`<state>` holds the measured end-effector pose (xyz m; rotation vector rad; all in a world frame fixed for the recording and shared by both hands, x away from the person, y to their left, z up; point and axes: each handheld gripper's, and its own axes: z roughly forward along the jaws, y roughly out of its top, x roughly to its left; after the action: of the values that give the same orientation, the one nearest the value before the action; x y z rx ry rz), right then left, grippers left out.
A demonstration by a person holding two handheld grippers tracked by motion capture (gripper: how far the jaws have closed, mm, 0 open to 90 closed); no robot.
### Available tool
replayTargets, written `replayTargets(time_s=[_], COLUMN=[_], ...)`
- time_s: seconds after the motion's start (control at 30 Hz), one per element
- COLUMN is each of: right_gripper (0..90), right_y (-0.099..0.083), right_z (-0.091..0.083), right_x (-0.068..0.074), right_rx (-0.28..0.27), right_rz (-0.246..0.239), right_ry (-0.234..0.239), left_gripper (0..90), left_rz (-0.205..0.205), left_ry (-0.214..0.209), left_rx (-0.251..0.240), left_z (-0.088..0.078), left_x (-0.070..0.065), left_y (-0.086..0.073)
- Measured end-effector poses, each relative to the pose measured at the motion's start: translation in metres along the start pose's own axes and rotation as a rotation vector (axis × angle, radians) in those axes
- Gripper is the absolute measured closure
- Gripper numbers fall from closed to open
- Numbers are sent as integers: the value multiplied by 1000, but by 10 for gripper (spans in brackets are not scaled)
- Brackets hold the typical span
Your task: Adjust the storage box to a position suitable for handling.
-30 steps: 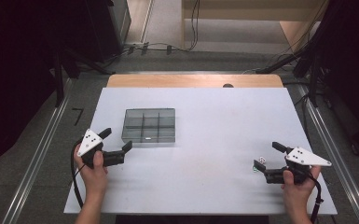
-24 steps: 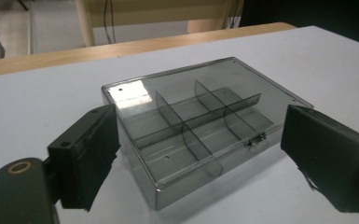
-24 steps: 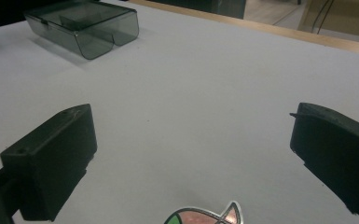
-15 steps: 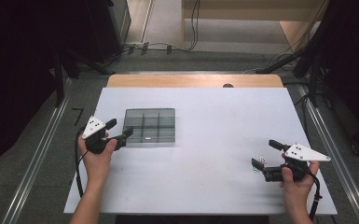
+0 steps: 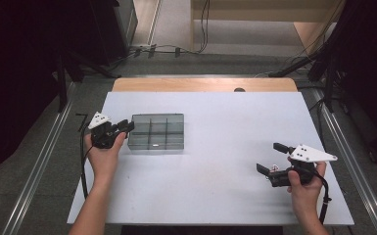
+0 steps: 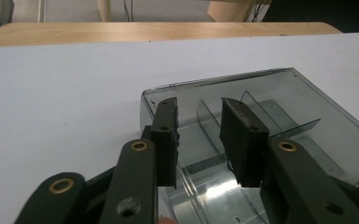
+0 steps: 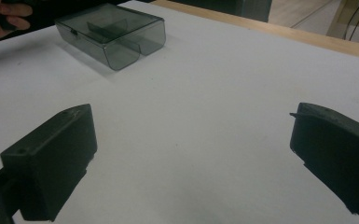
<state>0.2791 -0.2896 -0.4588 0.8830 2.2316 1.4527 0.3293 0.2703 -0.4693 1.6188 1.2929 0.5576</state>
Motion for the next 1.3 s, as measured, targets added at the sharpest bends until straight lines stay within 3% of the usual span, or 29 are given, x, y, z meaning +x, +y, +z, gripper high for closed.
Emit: replayTargets(time_s=[0.37,0.43,0.53,0.83,1.0,1.3], right_gripper=[0,0,0,16,36,80], right_y=[21,24,28,40,44,51], right_z=[25,30,40,66,80,105], right_x=[13,15,18,24,27,35], right_rx=[22,26,35,38,35,54], right_rz=[-37,-40,-46,-16,8,5], right_ry=[48,59,73,118,116,113], left_gripper=[829,859,887,894,894,895], left_rz=[-26,-26,-51,-87,-100,-94], left_ry=[9,28,17,10,0,-26], left_rx=[56,61,65,109,111,115], left_z=[11,11,13,22,23,30], left_x=[15,16,19,25,26,19], left_y=[-4,-3,-4,-10,-11,-12])
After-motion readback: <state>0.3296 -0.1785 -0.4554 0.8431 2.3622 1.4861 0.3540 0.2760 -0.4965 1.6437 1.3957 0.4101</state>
